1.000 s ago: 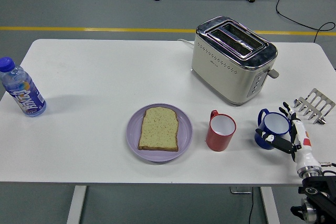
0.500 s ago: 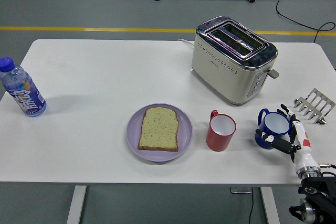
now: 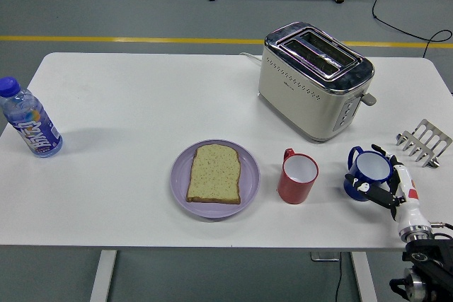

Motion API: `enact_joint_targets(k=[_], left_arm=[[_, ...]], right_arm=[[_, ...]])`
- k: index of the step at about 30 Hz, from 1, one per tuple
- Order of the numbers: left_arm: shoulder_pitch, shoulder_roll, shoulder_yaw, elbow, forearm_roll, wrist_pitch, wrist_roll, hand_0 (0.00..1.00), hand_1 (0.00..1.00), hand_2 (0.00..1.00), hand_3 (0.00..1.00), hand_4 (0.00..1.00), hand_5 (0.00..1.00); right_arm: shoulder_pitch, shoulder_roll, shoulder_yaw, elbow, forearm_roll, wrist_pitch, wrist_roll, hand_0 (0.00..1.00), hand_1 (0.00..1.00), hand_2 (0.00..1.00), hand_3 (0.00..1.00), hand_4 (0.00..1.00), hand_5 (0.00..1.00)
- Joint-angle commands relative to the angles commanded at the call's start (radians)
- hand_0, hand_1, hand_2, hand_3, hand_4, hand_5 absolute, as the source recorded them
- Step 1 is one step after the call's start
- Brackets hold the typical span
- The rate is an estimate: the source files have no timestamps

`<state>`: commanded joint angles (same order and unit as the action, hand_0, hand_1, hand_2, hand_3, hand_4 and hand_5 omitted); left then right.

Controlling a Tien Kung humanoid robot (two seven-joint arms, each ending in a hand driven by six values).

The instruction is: Pick up the cup,pour liquid into bread,place the cup on the desk

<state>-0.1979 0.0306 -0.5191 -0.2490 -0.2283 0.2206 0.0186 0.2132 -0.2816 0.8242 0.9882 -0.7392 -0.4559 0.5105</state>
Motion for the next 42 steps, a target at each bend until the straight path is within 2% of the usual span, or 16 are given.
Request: enact_joint_targets(k=[28, 29, 34, 35, 42], left_arm=[[0.000, 0.002, 0.016, -0.001, -0.022, -0.001, -0.006, 0.690, 0.756, 0.773, 0.611, 0.396, 0.998], [-0.001, 0.002, 0.017, -0.001, -0.023, -0.001, -0.006, 0.690, 0.756, 0.773, 0.611, 0.396, 0.998], [-0.001, 0.002, 0.017, -0.001, -0.025, 0.000, -0.007, 0.690, 0.756, 0.773, 0.611, 0.396, 0.998], [-0.002, 0.002, 0.019, -0.001, -0.026, -0.001, -0.008, 0.690, 0.756, 0.773, 0.611, 0.396, 0.998], [-0.003, 0.004, 0.022, -0.002, -0.031, -0.001, -0.009, 0.690, 0.756, 0.773, 0.611, 0.396, 0.998]], right_arm=[[0.029, 0.000, -0.042, -0.026, 0.060, 0.015, 0.021, 0.825, 0.639, 0.716, 0.749, 0.928, 0.110], [0.031, 0.001, -0.044, -0.029, 0.063, 0.016, 0.020, 0.803, 0.618, 0.696, 0.723, 0.917, 0.122], [0.036, 0.004, -0.050, -0.040, 0.076, 0.015, 0.025, 0.803, 0.618, 0.696, 0.723, 0.917, 0.122], [0.037, 0.005, -0.050, -0.042, 0.078, 0.015, 0.027, 0.754, 0.592, 0.659, 0.680, 0.894, 0.113], [0.038, 0.006, -0.049, -0.045, 0.092, 0.012, 0.037, 0.738, 0.582, 0.635, 0.660, 0.887, 0.115]])
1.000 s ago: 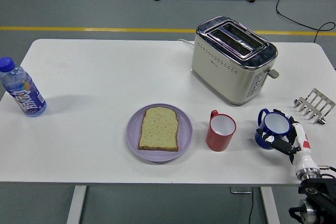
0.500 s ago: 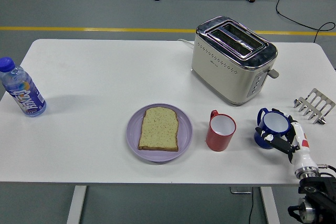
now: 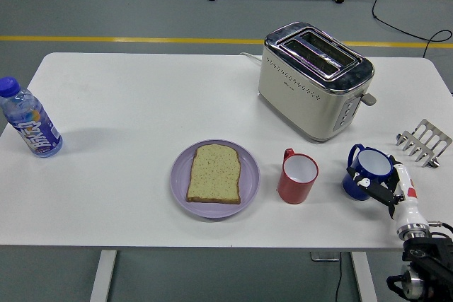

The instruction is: Pick up the cup,pour liquid into bread,place the cup on the desk

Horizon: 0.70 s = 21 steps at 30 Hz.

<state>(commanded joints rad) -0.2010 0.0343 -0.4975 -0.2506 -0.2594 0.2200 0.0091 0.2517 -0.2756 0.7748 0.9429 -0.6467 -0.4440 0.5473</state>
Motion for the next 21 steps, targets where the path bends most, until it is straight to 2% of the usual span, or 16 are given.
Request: enact_joint_targets(k=[4, 5, 10, 11, 16, 17, 21], left_arm=[[0.000, 0.000, 0.000, 0.000, -0.001, 0.000, 0.000, 0.690, 0.756, 0.773, 0.611, 0.396, 0.998], [-0.001, 0.000, 0.001, 0.000, -0.002, 0.000, -0.001, 0.690, 0.756, 0.773, 0.611, 0.396, 0.998], [0.000, 0.000, 0.001, 0.000, -0.002, 0.000, -0.001, 0.690, 0.756, 0.773, 0.611, 0.396, 0.998], [0.000, 0.000, 0.001, 0.000, -0.002, 0.000, 0.000, 0.690, 0.756, 0.773, 0.611, 0.396, 0.998], [0.000, 0.000, 0.000, 0.000, -0.002, 0.000, -0.001, 0.690, 0.756, 0.773, 0.611, 0.396, 0.998], [0.000, 0.000, 0.000, 0.000, -0.002, 0.000, -0.001, 0.690, 0.756, 0.773, 0.611, 0.396, 0.998], [0.000, 0.000, 0.001, 0.001, -0.004, -0.001, -0.002, 0.690, 0.756, 0.773, 0.611, 0.396, 0.998]], right_arm=[[0.001, 0.000, -0.001, -0.002, 0.007, 0.002, 0.002, 0.738, 0.582, 0.635, 0.660, 0.887, 0.115], [0.001, 0.001, 0.000, -0.003, 0.009, 0.003, 0.003, 0.677, 0.561, 0.613, 0.630, 0.871, 0.102], [0.001, 0.002, -0.001, -0.004, 0.015, 0.002, 0.006, 0.677, 0.561, 0.613, 0.630, 0.871, 0.102], [0.001, 0.002, -0.001, -0.004, 0.018, 0.002, 0.007, 0.627, 0.545, 0.596, 0.610, 0.861, 0.102], [0.000, 0.003, 0.000, -0.005, 0.027, 0.003, 0.006, 0.627, 0.545, 0.596, 0.610, 0.861, 0.102], [0.000, 0.003, 0.001, -0.004, 0.027, 0.004, 0.005, 0.577, 0.524, 0.574, 0.598, 0.859, 0.097], [-0.002, 0.004, 0.008, -0.001, 0.026, 0.002, 0.008, 0.577, 0.524, 0.574, 0.598, 0.859, 0.097]])
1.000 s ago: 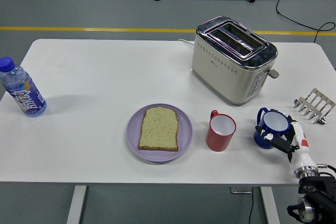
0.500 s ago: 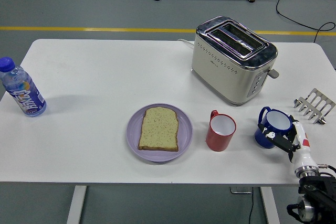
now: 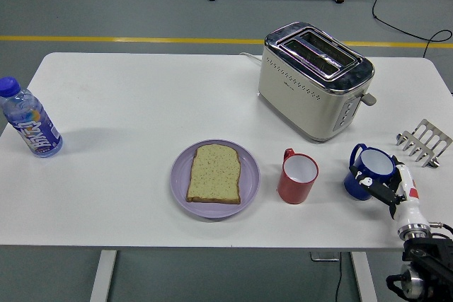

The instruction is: Pick up the cup,pour liquid into bread,place the cup on the desk

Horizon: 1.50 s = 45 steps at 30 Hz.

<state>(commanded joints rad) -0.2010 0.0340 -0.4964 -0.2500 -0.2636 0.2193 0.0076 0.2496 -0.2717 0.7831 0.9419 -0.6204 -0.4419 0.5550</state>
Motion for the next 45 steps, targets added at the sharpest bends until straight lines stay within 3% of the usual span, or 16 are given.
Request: enact_joint_targets(k=[1, 2, 7, 8, 13, 14, 25, 26, 45], left_arm=[[0.000, 0.000, 0.000, 0.000, 0.000, 0.000, 0.000, 0.690, 0.756, 0.773, 0.611, 0.396, 0.998], [0.000, 0.000, 0.001, 0.000, -0.001, 0.000, 0.000, 0.690, 0.756, 0.773, 0.611, 0.396, 0.998], [0.001, -0.001, -0.003, 0.000, 0.004, 0.001, 0.002, 0.690, 0.756, 0.773, 0.611, 0.396, 0.998], [0.002, -0.002, -0.003, 0.000, 0.005, 0.002, 0.002, 0.690, 0.756, 0.773, 0.611, 0.396, 0.998], [0.004, -0.004, -0.009, -0.001, 0.013, 0.003, 0.005, 0.690, 0.756, 0.773, 0.611, 0.396, 0.998], [0.005, -0.004, -0.009, -0.001, 0.014, 0.004, 0.005, 0.690, 0.756, 0.773, 0.611, 0.396, 0.998], [0.008, -0.006, -0.018, 0.000, 0.028, 0.006, 0.008, 0.690, 0.756, 0.773, 0.611, 0.396, 0.998], [0.008, -0.006, -0.019, 0.000, 0.030, 0.006, 0.008, 0.690, 0.756, 0.773, 0.611, 0.396, 0.998], [0.008, -0.003, -0.004, 0.000, 0.008, 0.003, 0.001, 0.690, 0.756, 0.773, 0.611, 0.396, 0.998]], right_arm=[[-0.001, 0.000, 0.002, 0.001, 0.000, 0.000, 0.000, 0.577, 0.524, 0.574, 0.598, 0.859, 0.097], [-0.001, 0.000, 0.004, 0.002, -0.002, -0.001, 0.000, 0.501, 0.490, 0.537, 0.568, 0.846, 0.090], [-0.007, 0.001, 0.019, 0.006, -0.014, -0.007, 0.003, 0.501, 0.490, 0.537, 0.568, 0.846, 0.090], [-0.010, 0.001, 0.026, 0.008, -0.018, -0.009, 0.003, 0.439, 0.447, 0.526, 0.534, 0.832, 0.075], [-0.029, 0.002, 0.070, 0.026, -0.055, -0.009, -0.007, 0.439, 0.447, 0.526, 0.534, 0.832, 0.075], [-0.032, 0.003, 0.079, 0.029, -0.063, -0.008, -0.010, 0.406, 0.408, 0.521, 0.517, 0.810, 0.058], [-0.086, 0.010, 0.220, 0.126, -0.176, 0.012, -0.055, 0.388, 0.401, 0.520, 0.516, 0.799, 0.045], [-0.088, 0.010, 0.229, 0.139, -0.184, 0.014, -0.061, 0.410, 0.406, 0.524, 0.517, 0.770, 0.011], [-0.098, -0.002, 0.300, 0.329, -0.314, 0.025, -0.213, 0.419, 0.403, 0.522, 0.517, 0.764, 0.017]])
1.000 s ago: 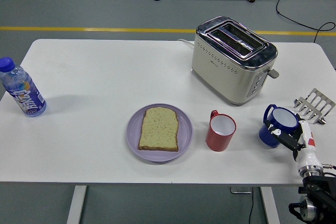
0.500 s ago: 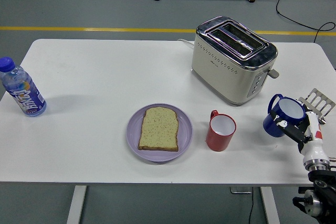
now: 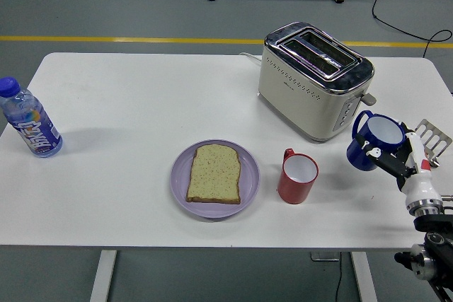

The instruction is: Pick up the cup,pour liquid into bread,place the cup on the desk

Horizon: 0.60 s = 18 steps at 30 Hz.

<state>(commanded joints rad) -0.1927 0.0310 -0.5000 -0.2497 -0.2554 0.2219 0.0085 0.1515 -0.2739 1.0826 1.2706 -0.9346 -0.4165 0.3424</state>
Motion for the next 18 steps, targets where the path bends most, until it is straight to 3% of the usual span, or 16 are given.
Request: enact_joint_targets(k=[18], left_arm=[[-0.004, 0.003, 0.009, 0.000, -0.016, 0.001, -0.005, 0.690, 0.756, 0.773, 0.611, 0.396, 0.998]], right_arm=[[-0.004, -0.022, 0.038, 0.152, -0.073, -0.011, -0.158, 0.441, 0.408, 0.526, 0.520, 0.748, 0.002]])
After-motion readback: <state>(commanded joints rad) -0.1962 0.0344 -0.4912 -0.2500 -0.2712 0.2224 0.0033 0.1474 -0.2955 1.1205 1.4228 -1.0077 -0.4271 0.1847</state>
